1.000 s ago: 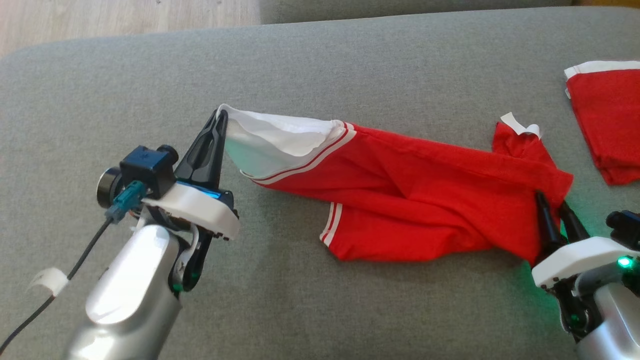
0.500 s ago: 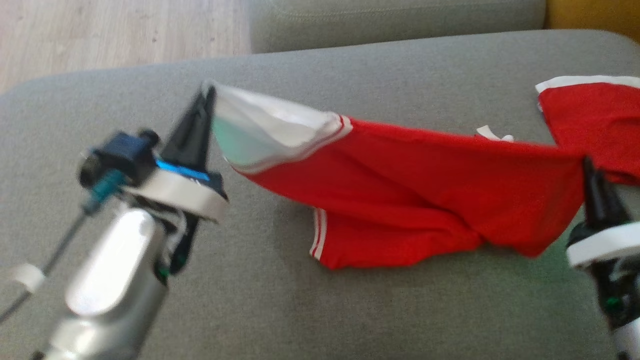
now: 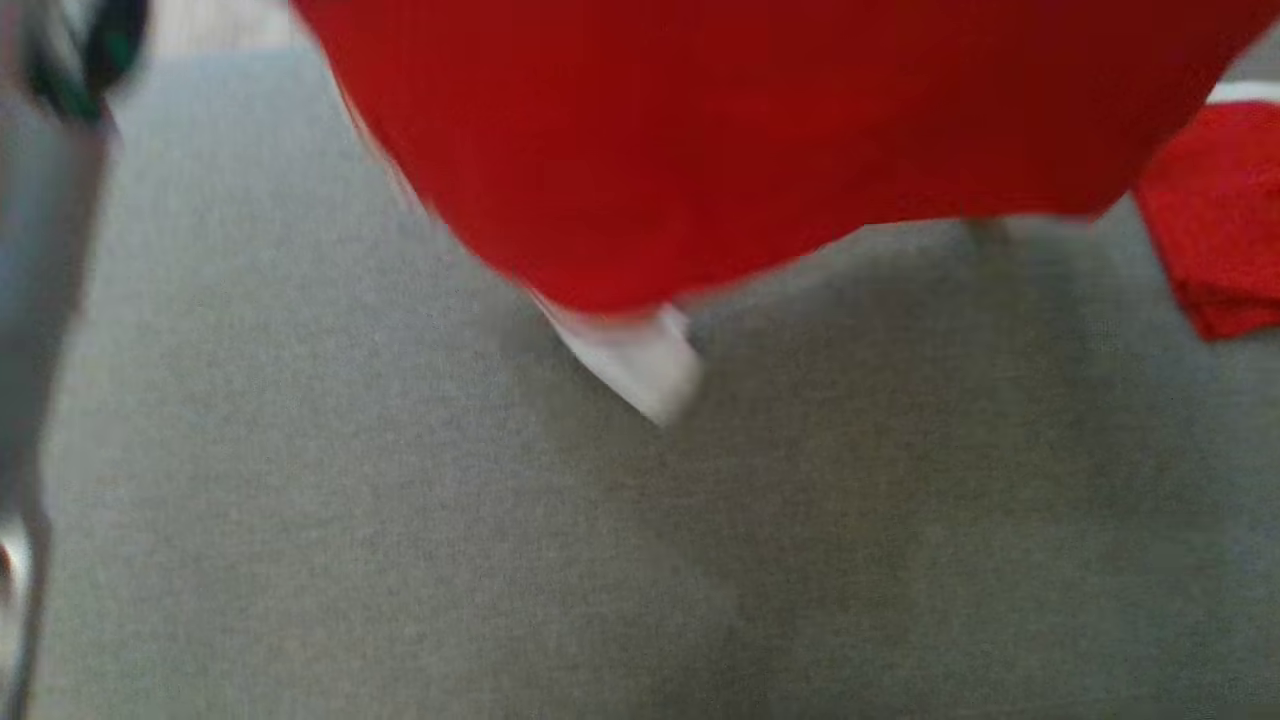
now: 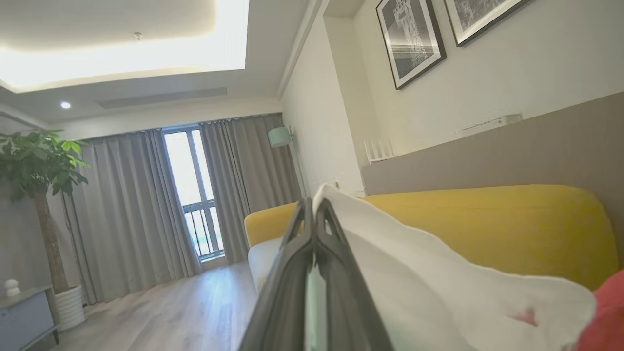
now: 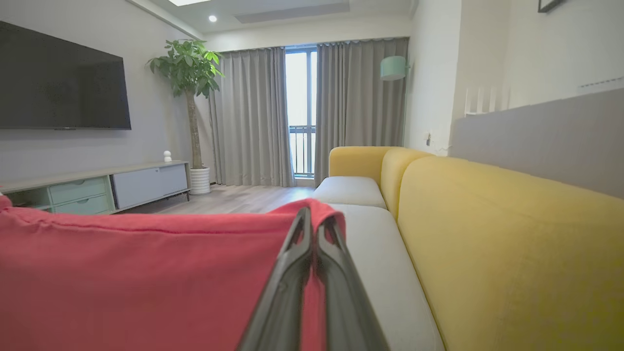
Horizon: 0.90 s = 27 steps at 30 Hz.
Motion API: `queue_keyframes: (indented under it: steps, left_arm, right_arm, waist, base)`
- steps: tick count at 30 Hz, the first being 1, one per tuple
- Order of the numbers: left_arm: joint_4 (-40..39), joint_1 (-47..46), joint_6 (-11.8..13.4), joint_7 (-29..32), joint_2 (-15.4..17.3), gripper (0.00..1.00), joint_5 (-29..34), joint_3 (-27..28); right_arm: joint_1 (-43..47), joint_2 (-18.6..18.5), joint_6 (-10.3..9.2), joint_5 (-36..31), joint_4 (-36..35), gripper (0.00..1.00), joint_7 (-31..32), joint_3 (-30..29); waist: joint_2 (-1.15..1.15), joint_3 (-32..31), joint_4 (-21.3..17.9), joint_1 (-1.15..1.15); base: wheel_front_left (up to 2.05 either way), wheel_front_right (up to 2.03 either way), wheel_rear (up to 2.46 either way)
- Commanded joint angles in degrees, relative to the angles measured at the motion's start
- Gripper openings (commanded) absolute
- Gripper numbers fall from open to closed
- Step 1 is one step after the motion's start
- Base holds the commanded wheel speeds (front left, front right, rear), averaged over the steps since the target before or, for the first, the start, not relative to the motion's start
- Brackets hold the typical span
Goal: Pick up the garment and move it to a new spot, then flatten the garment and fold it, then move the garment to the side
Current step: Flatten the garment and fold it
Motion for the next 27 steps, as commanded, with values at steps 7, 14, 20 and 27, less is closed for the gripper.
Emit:
queue_keyframes:
  steps: [7,14,20,27]
  left_arm:
    - [11.67,-22.28,-1.27,-4.01,0.98,0.00,6.94,0.46]
    - [23.74,-36.48,-1.18,-16.15,-1.57,0.00,10.89,-0.03]
    - [26.56,-33.62,-3.47,-19.96,-3.13,0.00,7.85,1.30]
    - [19.76,-15.68,-5.03,-20.24,-2.98,0.00,4.27,1.82]
  right_arm:
    - [-23.16,-2.64,-0.04,-1.62,7.15,0.00,-2.24,6.70]
    - [-38.43,-4.17,-0.04,-3.20,15.42,0.00,-8.58,13.43]
    - [-39.21,-6.79,-0.04,-1.73,20.97,0.00,-14.48,19.41]
    - [-27.85,-8.69,-0.04,3.34,25.48,0.00,-20.34,23.02]
  waist:
    - [0.00,12.93,2.45,-0.01]
    - [0.00,18.35,3.90,-0.01]
    - [0.00,20.21,5.84,-0.01]
    - [0.00,15.29,7.38,-0.01]
  base:
    - [0.00,0.00,0.00]
    - [0.00,0.00,0.00]
    - [0.00,0.00,0.00]
    - [0.00,0.00,0.00]
